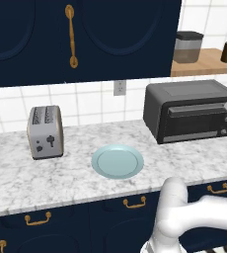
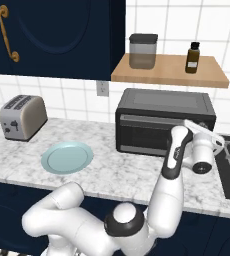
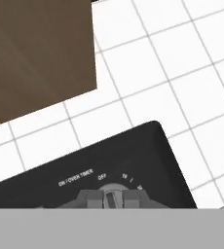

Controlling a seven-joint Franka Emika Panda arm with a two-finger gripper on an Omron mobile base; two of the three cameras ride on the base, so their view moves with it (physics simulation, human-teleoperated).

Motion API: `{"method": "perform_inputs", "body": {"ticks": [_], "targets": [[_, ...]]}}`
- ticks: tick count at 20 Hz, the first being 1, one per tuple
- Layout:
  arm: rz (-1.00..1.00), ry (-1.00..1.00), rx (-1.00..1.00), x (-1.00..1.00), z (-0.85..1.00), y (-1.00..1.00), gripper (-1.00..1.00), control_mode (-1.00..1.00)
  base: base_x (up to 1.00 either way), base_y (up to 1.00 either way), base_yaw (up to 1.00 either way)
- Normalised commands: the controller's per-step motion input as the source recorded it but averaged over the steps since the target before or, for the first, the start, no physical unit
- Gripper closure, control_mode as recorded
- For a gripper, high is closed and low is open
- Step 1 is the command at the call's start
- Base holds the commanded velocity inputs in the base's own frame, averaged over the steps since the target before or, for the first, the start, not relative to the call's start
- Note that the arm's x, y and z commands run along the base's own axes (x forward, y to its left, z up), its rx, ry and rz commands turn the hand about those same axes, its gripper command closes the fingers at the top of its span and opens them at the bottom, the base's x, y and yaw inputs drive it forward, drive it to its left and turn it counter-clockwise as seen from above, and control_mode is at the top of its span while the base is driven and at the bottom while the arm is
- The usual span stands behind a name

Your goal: Pick up the kebab skewer and baguette bread, and place them inside the toaster oven. Close the toaster oven door and start by setting the timer.

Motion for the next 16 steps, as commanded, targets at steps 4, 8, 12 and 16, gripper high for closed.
{"method": "perform_inputs", "body": {"ticks": [4, 8, 12, 16], "targets": [[0.00, 0.00, 0.23, 0.00, 0.00, 0.00, 1.00, -1.00, 0.00, 0.00, 0.00], [0.00, 0.00, 0.24, 0.00, -0.01, 0.00, 1.00, -1.00, 0.00, 0.00, 0.00], [0.00, 0.00, 0.25, 0.00, -0.02, 0.00, 1.00, -1.00, 0.00, 0.00, 0.00], [0.00, 0.00, 0.26, 0.00, -0.05, 0.00, 1.00, -1.00, 0.00, 0.00, 0.00]]}}
